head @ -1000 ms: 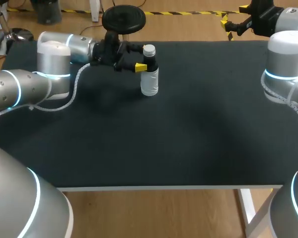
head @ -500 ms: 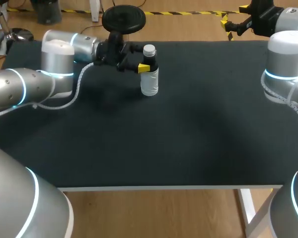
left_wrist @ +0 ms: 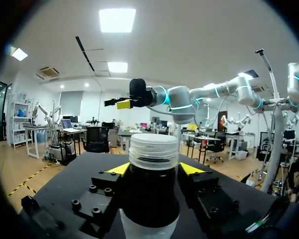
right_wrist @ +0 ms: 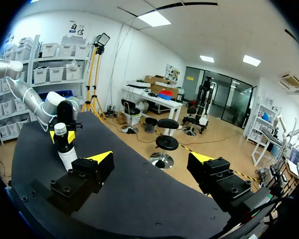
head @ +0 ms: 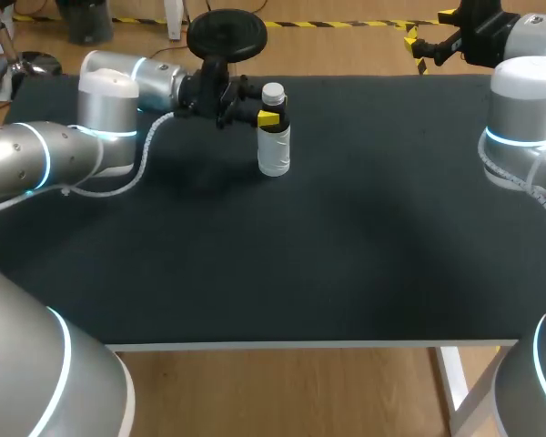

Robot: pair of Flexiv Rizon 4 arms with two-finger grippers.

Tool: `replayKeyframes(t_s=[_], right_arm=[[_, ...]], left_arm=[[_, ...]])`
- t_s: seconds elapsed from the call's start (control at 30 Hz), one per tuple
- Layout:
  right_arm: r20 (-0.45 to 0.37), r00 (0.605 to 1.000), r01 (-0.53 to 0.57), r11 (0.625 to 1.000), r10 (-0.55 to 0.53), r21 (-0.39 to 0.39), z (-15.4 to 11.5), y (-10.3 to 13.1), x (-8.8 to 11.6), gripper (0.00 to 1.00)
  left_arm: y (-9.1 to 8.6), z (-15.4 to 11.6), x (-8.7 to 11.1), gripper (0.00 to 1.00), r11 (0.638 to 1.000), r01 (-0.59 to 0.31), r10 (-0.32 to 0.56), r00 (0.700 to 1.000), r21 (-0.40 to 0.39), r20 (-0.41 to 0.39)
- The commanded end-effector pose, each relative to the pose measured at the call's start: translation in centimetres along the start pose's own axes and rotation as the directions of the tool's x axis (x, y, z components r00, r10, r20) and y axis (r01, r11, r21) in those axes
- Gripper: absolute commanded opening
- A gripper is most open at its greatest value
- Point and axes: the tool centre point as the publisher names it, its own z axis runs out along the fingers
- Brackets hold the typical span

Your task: Unscrew the bottle cap

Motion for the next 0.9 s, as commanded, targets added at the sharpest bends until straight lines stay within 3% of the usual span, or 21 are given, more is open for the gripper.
replayKeyframes(t_s=[0.03, 0.07, 0.9], right_arm=[[0.000, 1.000, 0.000, 1.000, 0.000, 0.000, 0.0, 0.0, 0.0, 1.00], [0.000, 1.000, 0.000, 1.000, 0.000, 0.000, 0.0, 0.0, 0.0, 1.00], [0.000, 1.000, 0.000, 1.000, 0.000, 0.000, 0.0, 0.0, 0.0, 1.00]], left_arm=[[0.0, -0.1, -0.2, 0.04, 1.000, -0.003, 0.003, 1.000, 0.001, -0.007], [0.0, -0.1, -0.2, 0.00, 1.000, -0.004, 0.004, 1.000, 0.000, -0.008], [-0.2, -1.2, -0.2, 0.00, 0.999, -0.029, 0.029, 0.999, 0.014, 0.019]])
